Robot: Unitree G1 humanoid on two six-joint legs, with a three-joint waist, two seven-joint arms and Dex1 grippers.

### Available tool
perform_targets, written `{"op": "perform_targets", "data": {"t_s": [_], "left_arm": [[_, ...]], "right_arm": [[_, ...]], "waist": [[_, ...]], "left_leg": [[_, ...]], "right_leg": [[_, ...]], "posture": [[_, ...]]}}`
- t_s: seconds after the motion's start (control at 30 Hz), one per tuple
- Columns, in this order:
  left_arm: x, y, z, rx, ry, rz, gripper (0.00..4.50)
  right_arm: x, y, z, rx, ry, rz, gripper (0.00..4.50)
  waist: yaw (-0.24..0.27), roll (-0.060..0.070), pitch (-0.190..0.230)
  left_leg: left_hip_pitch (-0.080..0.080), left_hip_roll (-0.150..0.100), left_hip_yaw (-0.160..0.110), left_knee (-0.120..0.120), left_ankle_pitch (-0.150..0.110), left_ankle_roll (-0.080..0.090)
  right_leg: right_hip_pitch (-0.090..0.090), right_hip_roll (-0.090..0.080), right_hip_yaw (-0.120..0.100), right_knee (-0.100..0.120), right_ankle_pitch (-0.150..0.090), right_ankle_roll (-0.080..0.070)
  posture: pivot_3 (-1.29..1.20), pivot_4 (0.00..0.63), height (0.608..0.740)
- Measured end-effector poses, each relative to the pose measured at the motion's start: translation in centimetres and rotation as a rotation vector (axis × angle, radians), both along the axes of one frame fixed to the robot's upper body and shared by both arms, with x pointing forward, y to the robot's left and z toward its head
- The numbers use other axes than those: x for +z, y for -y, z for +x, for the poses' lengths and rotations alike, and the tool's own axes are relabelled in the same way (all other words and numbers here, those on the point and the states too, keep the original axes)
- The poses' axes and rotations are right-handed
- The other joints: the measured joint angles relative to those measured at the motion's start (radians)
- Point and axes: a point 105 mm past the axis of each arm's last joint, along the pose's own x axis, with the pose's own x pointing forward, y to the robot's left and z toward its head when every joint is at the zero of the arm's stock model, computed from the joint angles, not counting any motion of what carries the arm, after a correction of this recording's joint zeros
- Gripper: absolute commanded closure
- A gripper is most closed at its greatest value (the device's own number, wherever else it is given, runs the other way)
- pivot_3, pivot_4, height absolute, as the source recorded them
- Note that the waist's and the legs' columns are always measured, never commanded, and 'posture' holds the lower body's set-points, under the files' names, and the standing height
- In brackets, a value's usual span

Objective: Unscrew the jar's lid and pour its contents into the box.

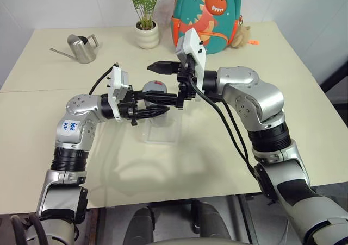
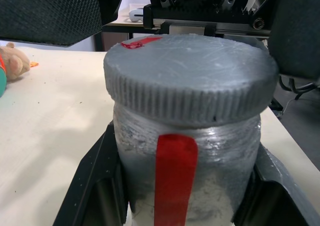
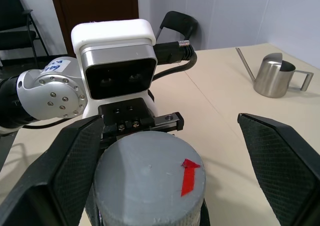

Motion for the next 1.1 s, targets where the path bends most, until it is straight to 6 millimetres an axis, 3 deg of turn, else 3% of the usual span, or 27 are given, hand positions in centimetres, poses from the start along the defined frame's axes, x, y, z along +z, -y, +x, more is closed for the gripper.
{"op": "perform_targets", "data": {"t_s": [0.77,1.1], "left_arm": [[0.0,0.0,0.3,0.027,-0.004,-0.006,2.5],[0.3,-0.4,0.1,0.019,0.011,-0.002,2.5]], "right_arm": [[-0.3,2.5,0.5,0.013,-0.007,-0.049,0.02],[-0.4,4.9,1.8,-0.072,-0.037,-0.038,0.02]], "waist": [[0.001,0.0,0.0],[-0.001,0.0,0.0]], "left_leg": [[0.0,0.0,0.0,0.0,0.0,0.0],[0.0,0.0,0.0,0.0,0.0,0.0]], "right_leg": [[0.0,0.0,0.0,0.0,0.0,0.0],[0.0,0.0,0.0,0.0,0.0,0.0]], "posture": [[0.0,0.15,0.74],[0.0,0.15,0.74]]}}
